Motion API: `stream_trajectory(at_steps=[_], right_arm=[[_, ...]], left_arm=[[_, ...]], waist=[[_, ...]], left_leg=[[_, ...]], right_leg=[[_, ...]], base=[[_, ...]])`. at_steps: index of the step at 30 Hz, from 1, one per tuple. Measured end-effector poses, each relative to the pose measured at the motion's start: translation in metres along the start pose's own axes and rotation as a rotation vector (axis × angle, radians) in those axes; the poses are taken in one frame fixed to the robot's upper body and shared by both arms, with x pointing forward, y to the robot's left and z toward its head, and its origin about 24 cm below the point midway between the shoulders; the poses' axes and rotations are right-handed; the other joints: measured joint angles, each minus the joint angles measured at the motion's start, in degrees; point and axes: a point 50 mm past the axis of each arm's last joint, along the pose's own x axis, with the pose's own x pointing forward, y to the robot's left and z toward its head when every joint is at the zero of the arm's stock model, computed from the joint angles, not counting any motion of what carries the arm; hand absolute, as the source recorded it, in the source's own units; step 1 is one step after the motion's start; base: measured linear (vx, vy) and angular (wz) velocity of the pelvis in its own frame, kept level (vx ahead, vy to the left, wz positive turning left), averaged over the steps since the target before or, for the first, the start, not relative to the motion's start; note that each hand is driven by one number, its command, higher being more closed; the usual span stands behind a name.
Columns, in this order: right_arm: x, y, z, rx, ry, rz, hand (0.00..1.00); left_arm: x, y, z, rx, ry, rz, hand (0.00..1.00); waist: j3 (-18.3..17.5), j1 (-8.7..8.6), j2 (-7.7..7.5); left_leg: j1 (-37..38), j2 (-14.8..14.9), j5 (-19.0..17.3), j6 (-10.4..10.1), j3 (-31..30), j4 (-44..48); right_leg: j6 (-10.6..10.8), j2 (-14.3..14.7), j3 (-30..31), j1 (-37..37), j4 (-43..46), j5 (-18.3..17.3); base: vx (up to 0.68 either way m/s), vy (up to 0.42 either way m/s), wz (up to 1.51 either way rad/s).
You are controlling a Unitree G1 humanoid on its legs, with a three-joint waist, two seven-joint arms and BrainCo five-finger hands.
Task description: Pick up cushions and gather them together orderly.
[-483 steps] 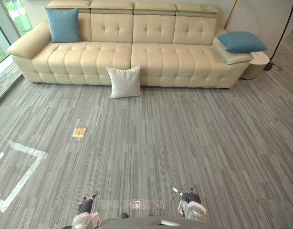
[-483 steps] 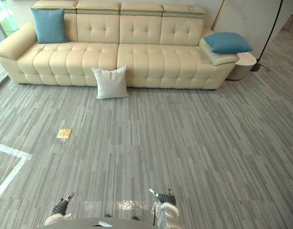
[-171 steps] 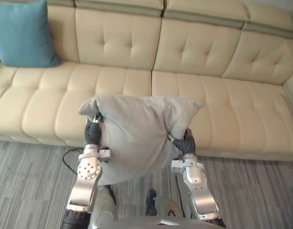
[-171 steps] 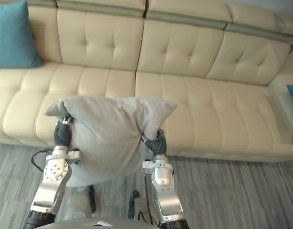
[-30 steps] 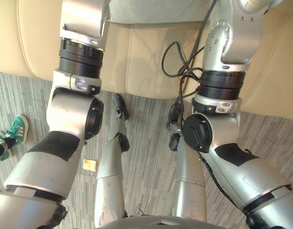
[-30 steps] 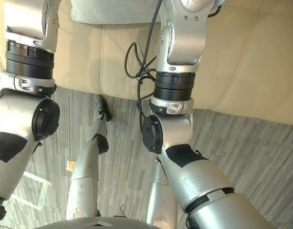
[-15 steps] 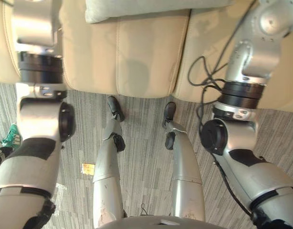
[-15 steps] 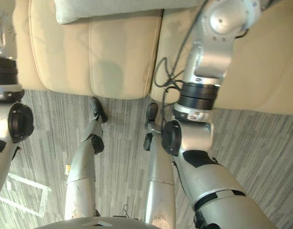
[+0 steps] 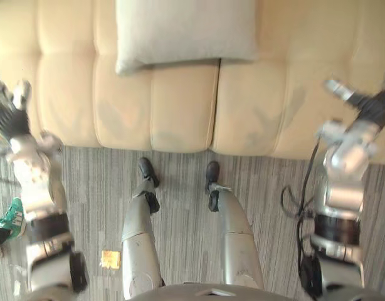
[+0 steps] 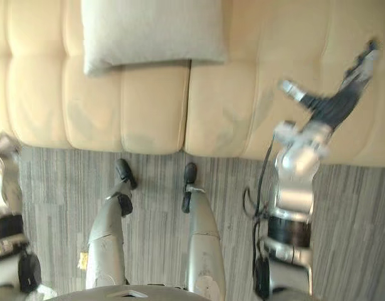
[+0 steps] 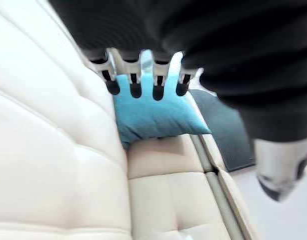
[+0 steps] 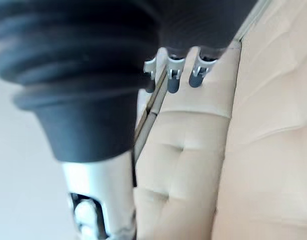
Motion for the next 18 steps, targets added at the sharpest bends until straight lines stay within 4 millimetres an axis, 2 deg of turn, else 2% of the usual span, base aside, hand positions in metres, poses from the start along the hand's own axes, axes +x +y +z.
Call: stream_trajectory(at_steps=[1,3,4,5,6,7,9,10,11,12,13,14,16,17,18], right_arm=[[-0.015,-0.001,-0.013,-0.016,0.066,0.039,0.0],[-0.056,0.001,-0.045,-0.028,0.25,0.132,0.0],[-0.085,0.004,-0.068,-0.05,0.388,0.206,0.0],[-0.095,0.006,-0.075,-0.053,0.434,0.23,0.0],[-0.121,0.007,-0.09,-0.067,0.541,0.279,0.0],[-0.133,0.006,-0.097,-0.082,0.591,0.304,0.0],[-0.173,0.005,-0.118,-0.107,0.765,0.366,0.0],[-0.184,0.004,-0.124,-0.122,0.811,0.377,0.0],[-0.206,-0.001,-0.133,-0.154,0.901,0.398,0.0],[-0.213,-0.003,-0.136,-0.158,0.933,0.405,0.0],[-0.231,-0.007,-0.144,-0.184,1.011,0.424,0.0],[-0.238,-0.009,-0.146,-0.198,1.039,0.434,0.0],[-0.259,-0.016,-0.155,-0.233,1.139,0.448,0.0],[-0.264,-0.018,-0.156,-0.238,1.164,0.448,0.0],[-0.278,-0.023,-0.16,-0.252,1.232,0.45,0.0]], left_arm=[[-0.015,0.003,-0.019,0.013,0.076,-0.013,0.0],[-0.059,0.009,-0.067,0.037,0.294,-0.054,0.0],[-0.09,0.012,-0.094,0.052,0.436,-0.092,0.0],[-0.1,0.013,-0.101,0.056,0.477,-0.098,0.0],[-0.127,0.018,-0.119,0.072,0.585,-0.122,0.0],[-0.138,0.021,-0.126,0.086,0.632,-0.13,0.0],[-0.172,0.033,-0.148,0.148,0.785,-0.157,0.0],[-0.18,0.036,-0.152,0.164,0.822,-0.16,0.0],[-0.197,0.044,-0.16,0.209,0.893,-0.162,0.0],[-0.202,0.046,-0.163,0.226,0.917,-0.163,0.0],[-0.219,0.055,-0.172,0.271,0.994,-0.157,0.0],[-0.224,0.058,-0.175,0.286,1.022,-0.155,0.0],[-0.248,0.069,-0.185,0.353,1.14,-0.16,0.0],[-0.253,0.071,-0.186,0.364,1.163,-0.159,0.0],[-0.259,0.076,-0.189,0.369,1.199,-0.13,0.0]], waist=[[-0.1,0.01,-0.26],[-0.5,0.09,-0.98],[-1.0,0.03,-1.84],[-1.3,0.06,-2.17],[-2.3,0.22,-2.74],[-2.8,0.32,-3.03],[-4.2,0.46,-4.04],[-4.9,0.49,-4.21],[-6.6,0.89,-4.59],[-7.2,0.95,-4.66],[-8.7,0.98,-4.63],[-9.2,0.96,-4.62],[-10.9,0.95,-4.47],[-11.4,0.99,-4.48],[-12.6,1.12,-4.41]], left_leg=[[1.6,-0.1,0.0,0.0,-0.1,-0.4],[6.8,-0.1,-0.6,-0.3,-0.3,-0.9],[11.1,-0.2,-1.4,-0.4,-0.3,-0.8],[12.6,-0.1,-1.7,-0.5,-0.2,-0.8],[15.9,-0.1,-2.7,-0.6,-0.2,-0.7],[17.5,-0.1,-3.4,-0.3,-0.1,-0.7],[23.1,-0.1,-4.8,-0.7,0.6,-0.9],[24.2,-0.1,-5.2,-0.8,0.8,-1.0],[26.5,-0.2,-5.7,-1.3,1.7,-2.0],[27.5,-0.2,-5.7,-1.3,1.9,-2.5],[29.7,-0.5,-5.8,-1.3,2.6,-3.6],[30.5,-0.6,-5.8,-1.4,3.0,-4.1],[33.7,-1.2,-5.7,-1.4,3.9,-6.2],[34.3,-1.3,-5.7,-1.5,4.2,-6.7],[36.0,-1.7,-5.4,-1.7,4.7,-7.9]], right_leg=[[0.0,0.0,-0.4,1.9,-0.6,-0.1],[0.1,0.0,-1.3,8.1,-2.2,-0.5],[0.2,0.0,-1.6,12.9,-3.2,-0.6],[0.3,0.1,-1.7,14.5,-3.7,-0.6],[0.5,0.2,-1.9,18.6,-5.2,-0.8],[0.6,0.3,-1.9,20.5,-6.1,-0.8],[1.1,0.7,-1.5,26.6,-9.0,-0.6],[1.2,0.9,-1.4,27.9,-9.9,-0.5],[1.5,1.1,-0.9,30.2,-11.9,-0.2],[1.6,1.1,-0.7,31.2,-12.8,-0.1],[1.5,1.1,-0.3,33.6,-15.3,0.8],[1.5,1.1,-0.2,34.3,-16.0,1.1],[1.4,1.1,0.2,37.8,-19.4,2.6],[1.5,1.1,0.4,38.3,-20.1,2.9],[1.7,1.1,0.8,39.7,-21.7,3.6]], base=[[0.07,-0.005,0.14],[0.13,0.001,0.12],[0.15,0.006,0.04],[0.16,0.018,0.01],[0.11,0.025,-0.02],[0.14,0.048,-0.06],[0.1,0.051,-0.12],[0.07,0.046,-0.18],[0.07,0.046,-0.18],[0.08,0.055,-0.26],[0.06,0.052,-0.19],[0.06,0.061,-0.2],[0.05,0.048,-0.15],[0.06,0.045,-0.17],[0.06,0.037,-0.17]])
